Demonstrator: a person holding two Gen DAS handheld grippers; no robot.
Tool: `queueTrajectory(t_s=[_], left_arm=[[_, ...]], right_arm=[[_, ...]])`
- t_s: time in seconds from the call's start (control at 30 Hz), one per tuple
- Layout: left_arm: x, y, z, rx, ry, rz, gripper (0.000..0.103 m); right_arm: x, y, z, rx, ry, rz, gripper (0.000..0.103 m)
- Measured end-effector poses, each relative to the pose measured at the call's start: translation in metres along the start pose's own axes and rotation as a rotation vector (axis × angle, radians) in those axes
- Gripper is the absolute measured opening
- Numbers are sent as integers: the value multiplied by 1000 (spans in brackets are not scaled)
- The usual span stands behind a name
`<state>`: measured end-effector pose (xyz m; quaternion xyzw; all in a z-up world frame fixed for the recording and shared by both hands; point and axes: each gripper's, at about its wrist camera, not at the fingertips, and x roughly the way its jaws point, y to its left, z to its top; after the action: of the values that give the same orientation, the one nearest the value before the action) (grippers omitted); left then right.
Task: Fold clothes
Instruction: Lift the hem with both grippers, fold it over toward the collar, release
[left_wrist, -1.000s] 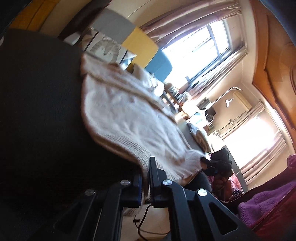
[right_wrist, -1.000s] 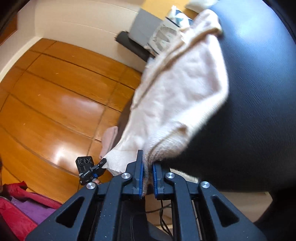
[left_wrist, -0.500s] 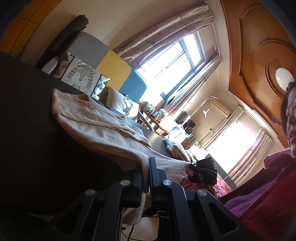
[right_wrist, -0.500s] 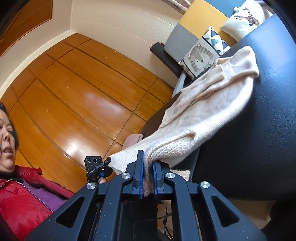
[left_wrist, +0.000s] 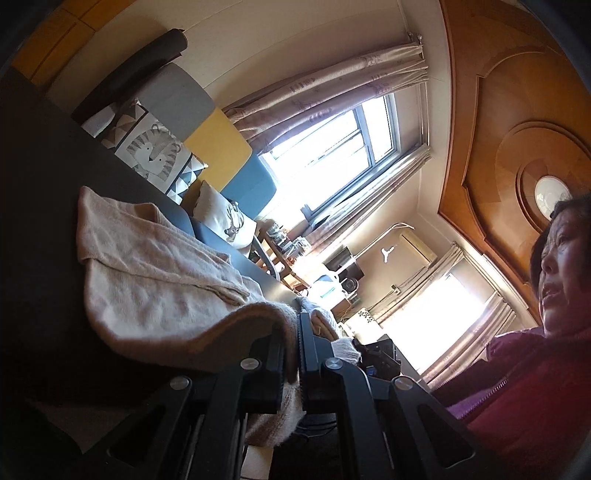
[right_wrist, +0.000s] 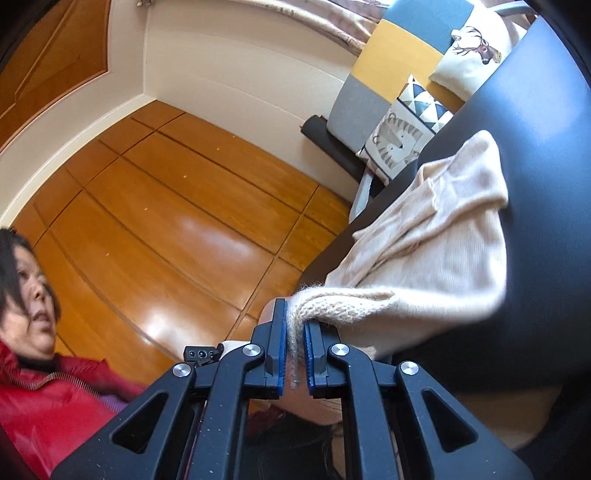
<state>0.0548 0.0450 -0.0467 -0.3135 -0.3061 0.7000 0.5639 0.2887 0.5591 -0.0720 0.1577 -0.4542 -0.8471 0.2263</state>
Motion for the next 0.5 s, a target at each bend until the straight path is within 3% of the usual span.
queueTrajectory(t_s=[0.27, 0.5], left_arm=[[66, 59, 79, -64, -41, 63, 5], [115, 122, 120, -158, -50, 152, 5]], right_arm=[[58, -41, 84, 22, -40, -70, 8], [103, -83, 138, 83, -45, -158, 8]])
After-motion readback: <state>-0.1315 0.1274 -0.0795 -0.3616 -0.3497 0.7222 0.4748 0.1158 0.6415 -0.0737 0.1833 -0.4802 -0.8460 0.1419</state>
